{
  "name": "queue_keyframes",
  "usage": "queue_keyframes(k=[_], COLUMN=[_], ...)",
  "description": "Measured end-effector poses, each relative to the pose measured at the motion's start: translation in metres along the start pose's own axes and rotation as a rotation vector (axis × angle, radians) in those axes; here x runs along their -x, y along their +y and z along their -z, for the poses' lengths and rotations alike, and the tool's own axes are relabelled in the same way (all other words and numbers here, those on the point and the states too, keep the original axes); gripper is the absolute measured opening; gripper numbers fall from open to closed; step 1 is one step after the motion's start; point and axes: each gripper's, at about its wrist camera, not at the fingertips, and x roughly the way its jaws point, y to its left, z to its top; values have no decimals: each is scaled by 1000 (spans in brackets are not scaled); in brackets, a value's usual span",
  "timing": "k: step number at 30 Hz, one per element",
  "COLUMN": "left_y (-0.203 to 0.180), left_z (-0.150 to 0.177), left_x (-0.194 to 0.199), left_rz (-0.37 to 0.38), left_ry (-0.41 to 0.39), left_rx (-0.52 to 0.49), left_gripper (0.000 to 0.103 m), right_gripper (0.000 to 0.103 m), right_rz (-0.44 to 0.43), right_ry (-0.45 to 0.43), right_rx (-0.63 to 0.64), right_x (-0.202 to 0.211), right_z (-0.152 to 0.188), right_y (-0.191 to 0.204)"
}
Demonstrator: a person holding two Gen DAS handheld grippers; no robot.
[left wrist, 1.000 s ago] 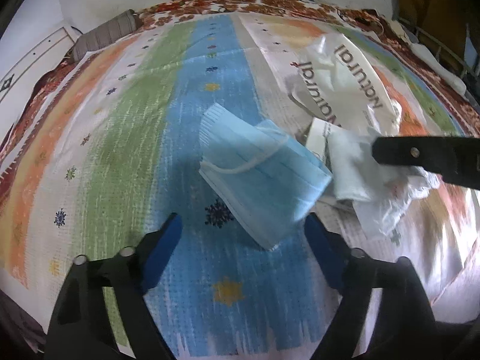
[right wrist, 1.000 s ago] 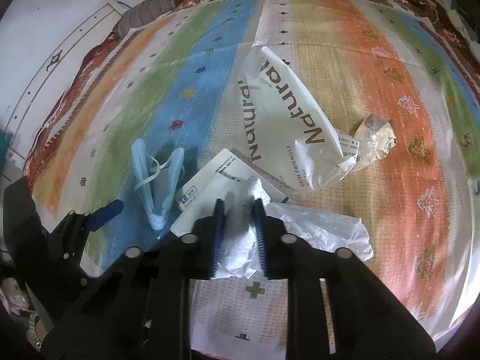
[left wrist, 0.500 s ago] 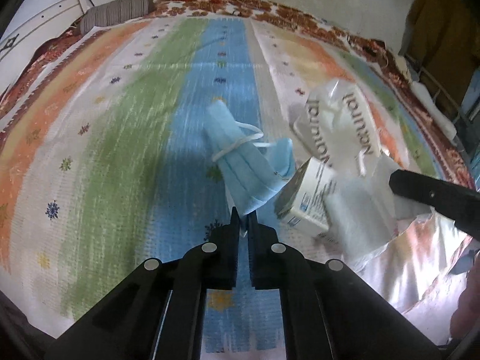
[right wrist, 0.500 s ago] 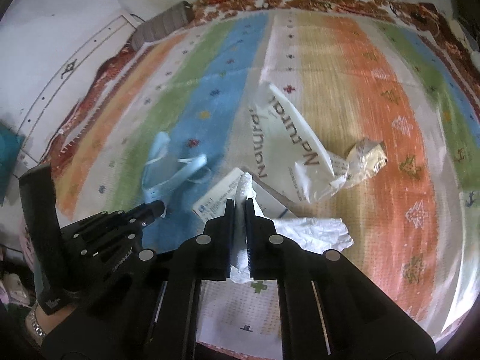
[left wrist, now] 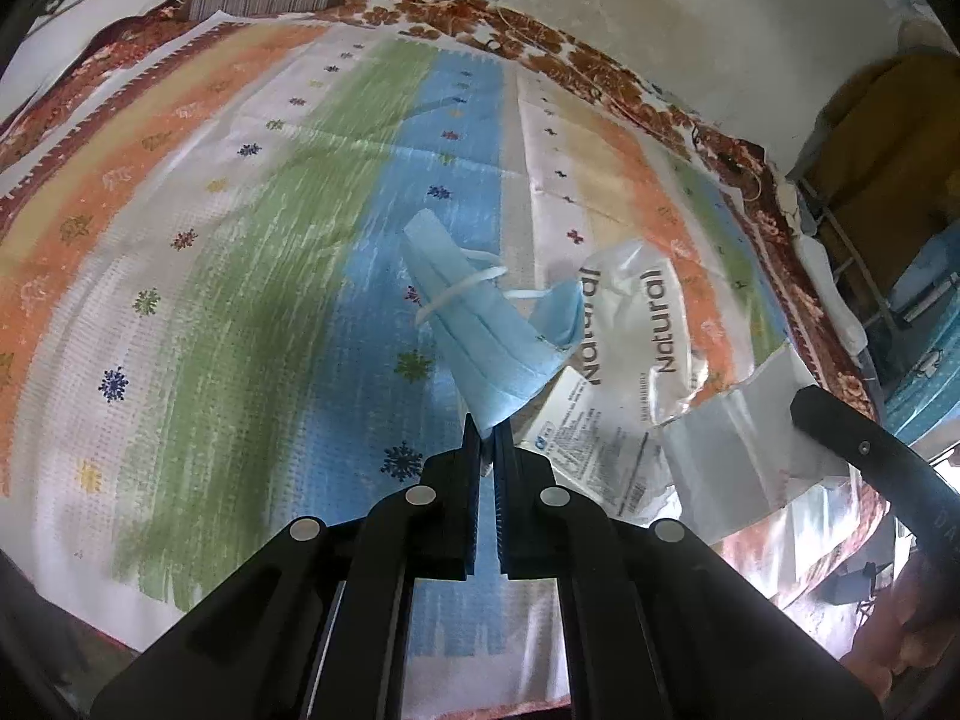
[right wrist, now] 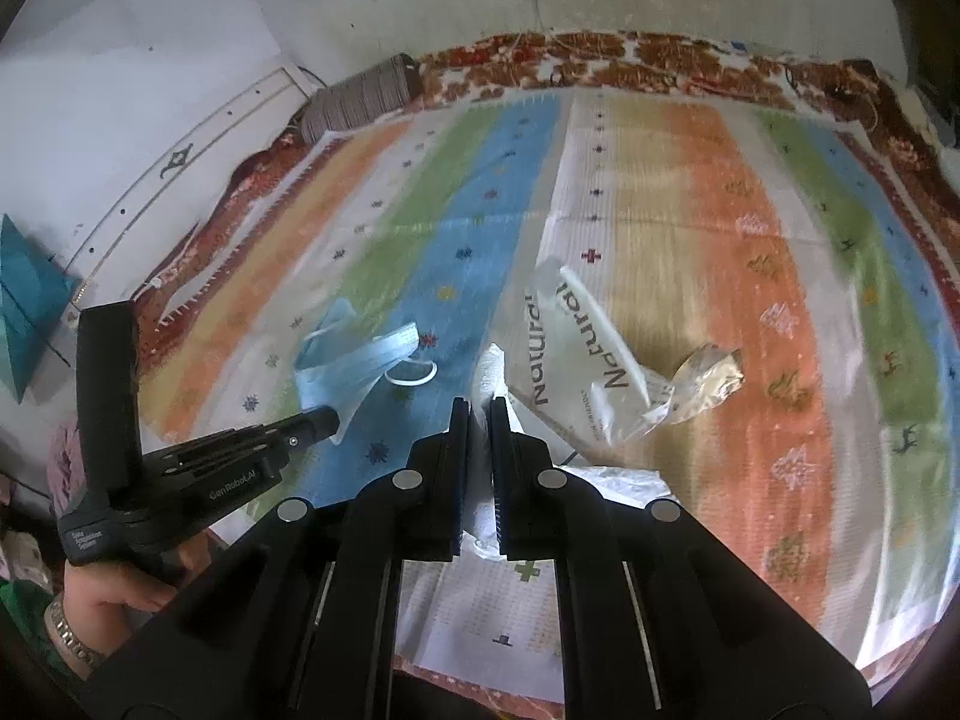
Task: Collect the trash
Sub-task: 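Close right gripper on the white paper strip while left grasps the blue mask, then lift and carry the white paper with right gripper while left carries the mask to the bin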
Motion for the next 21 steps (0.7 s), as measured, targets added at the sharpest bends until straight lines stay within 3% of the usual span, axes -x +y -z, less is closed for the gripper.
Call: queue_keyframes(k=[11,21], left_y=[-32,-38], left_z=[9,18], left_x=[37,66], left_rz=[-36,-9], left_ry=[-60,-67], left_rx=[-112,-125], left_gripper=[3,3], right_gripper=[6,6], right_rz=[-6,-10], right_ry=[-72,-119], right_rx=[20,53], right_x=[45,73], right_z=[9,17], right_y=[5,20])
